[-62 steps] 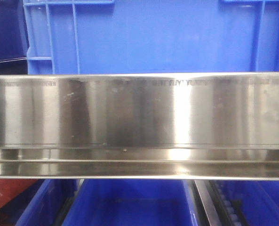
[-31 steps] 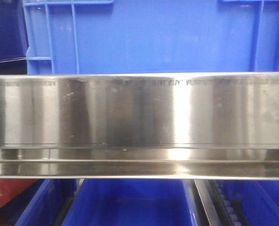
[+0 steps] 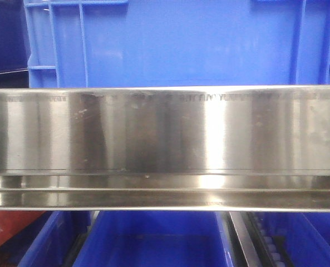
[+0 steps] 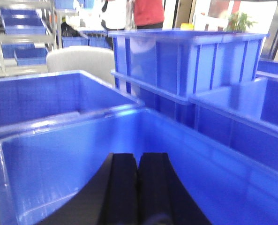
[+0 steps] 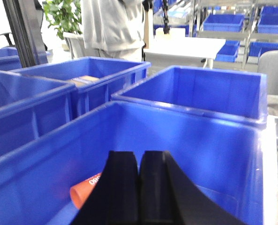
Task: Place cylindrical capacitor in blue bin on shelf
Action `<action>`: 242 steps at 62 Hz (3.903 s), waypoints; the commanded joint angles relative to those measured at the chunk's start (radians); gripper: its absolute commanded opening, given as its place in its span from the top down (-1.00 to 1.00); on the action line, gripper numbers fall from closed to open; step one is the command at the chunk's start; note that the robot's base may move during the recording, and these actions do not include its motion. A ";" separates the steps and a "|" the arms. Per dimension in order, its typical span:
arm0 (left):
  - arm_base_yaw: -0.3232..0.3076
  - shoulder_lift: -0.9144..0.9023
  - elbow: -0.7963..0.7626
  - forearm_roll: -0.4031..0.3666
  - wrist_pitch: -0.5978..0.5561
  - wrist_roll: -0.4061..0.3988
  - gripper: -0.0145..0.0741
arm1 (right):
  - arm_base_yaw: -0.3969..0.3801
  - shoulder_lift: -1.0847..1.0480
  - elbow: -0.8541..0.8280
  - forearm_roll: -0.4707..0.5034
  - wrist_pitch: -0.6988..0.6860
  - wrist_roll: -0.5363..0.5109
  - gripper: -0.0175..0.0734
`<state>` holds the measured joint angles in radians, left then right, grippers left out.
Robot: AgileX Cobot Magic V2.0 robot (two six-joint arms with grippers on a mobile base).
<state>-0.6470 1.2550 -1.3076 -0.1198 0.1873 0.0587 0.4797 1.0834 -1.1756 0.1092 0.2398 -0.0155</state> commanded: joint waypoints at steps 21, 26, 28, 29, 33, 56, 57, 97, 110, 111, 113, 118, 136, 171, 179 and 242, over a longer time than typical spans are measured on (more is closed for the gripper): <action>-0.006 -0.324 0.422 -0.014 -0.180 0.001 0.92 | -0.001 -0.388 0.406 -0.076 -0.114 -0.002 0.98; -0.006 -0.410 0.528 -0.014 -0.187 0.001 0.92 | -0.001 -0.470 0.483 -0.076 -0.114 -0.002 0.98; -0.006 -0.448 0.570 -0.014 -0.187 0.001 0.92 | -0.001 -0.507 0.516 -0.076 -0.114 -0.002 0.98; -0.006 -0.471 0.595 -0.014 -0.187 0.001 0.92 | -0.001 -0.522 0.535 -0.076 -0.114 -0.002 0.98; -0.006 -0.535 0.664 -0.014 -0.187 0.001 0.92 | -0.001 -0.592 0.590 -0.076 -0.114 -0.002 0.98; -0.006 -0.769 0.861 -0.014 -0.179 0.001 0.92 | -0.001 -0.776 0.679 -0.076 -0.063 -0.002 0.98; -0.006 -0.769 0.861 -0.014 -0.179 0.001 0.92 | -0.001 -0.776 0.679 -0.076 -0.066 -0.002 0.98; -0.006 -0.771 0.861 -0.014 -0.181 0.001 0.92 | -0.102 -0.812 0.763 -0.092 -0.114 -0.002 0.98; -0.006 -0.771 0.861 -0.014 -0.203 0.001 0.92 | -0.297 -0.925 0.979 -0.090 -0.165 -0.002 0.98; -0.006 -0.771 0.861 -0.014 -0.203 0.001 0.92 | -0.308 -0.935 0.994 -0.090 -0.181 -0.002 0.98; -0.006 -0.771 0.861 -0.014 -0.205 0.001 0.92 | -0.331 -0.955 1.024 -0.090 -0.214 -0.002 0.98; -0.006 -0.771 0.861 -0.014 -0.205 0.001 0.92 | -0.385 -1.022 1.107 -0.088 -0.276 -0.002 0.98; -0.006 -0.771 0.861 -0.014 -0.206 0.001 0.92 | -0.438 -1.083 1.176 -0.069 -0.271 -0.002 0.98; -0.006 -0.771 0.861 -0.014 -0.206 0.001 0.92 | -0.438 -1.083 1.176 -0.069 -0.271 -0.002 0.98; -0.006 -0.771 0.861 -0.014 -0.206 0.001 0.92 | -0.438 -1.083 1.176 -0.069 -0.271 -0.002 0.98; 0.557 -1.255 1.280 0.211 -0.151 -0.178 0.92 | -0.438 -1.083 1.176 -0.069 -0.271 -0.002 0.98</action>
<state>-0.1240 0.0181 -0.0573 0.0984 0.0502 -0.1090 0.0451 0.0037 -0.0024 0.0357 -0.0070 -0.0155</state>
